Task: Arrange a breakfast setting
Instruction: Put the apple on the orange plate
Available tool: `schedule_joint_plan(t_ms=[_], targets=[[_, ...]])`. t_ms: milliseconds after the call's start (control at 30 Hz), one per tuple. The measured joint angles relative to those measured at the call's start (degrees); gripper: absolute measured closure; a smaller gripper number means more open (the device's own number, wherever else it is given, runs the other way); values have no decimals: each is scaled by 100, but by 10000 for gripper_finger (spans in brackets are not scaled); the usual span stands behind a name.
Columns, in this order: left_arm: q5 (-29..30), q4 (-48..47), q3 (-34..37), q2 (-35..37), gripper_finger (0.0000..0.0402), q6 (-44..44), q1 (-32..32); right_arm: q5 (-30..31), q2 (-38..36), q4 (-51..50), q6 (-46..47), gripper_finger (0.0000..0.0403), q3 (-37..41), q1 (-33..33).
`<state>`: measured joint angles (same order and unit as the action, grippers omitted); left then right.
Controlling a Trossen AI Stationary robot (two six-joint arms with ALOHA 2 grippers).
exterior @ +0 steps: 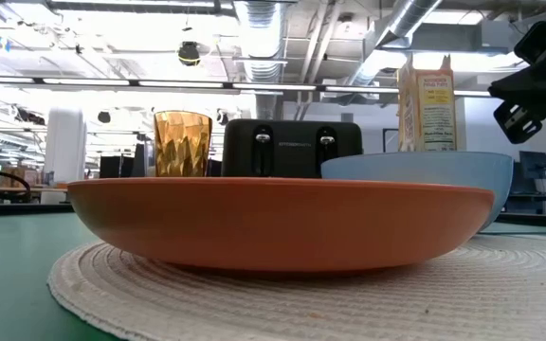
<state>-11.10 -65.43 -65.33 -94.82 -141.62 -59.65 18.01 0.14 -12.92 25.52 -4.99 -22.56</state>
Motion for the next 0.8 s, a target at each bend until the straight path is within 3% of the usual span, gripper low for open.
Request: schedule_joint_plan(t_ms=[433,800], targets=[[-393,120,-3,-18,67,99,329,-1,0,2,0,369,-2,1],[204,302,-8,-18,67,310,694,-1,2,2,0,369,-2,1]])
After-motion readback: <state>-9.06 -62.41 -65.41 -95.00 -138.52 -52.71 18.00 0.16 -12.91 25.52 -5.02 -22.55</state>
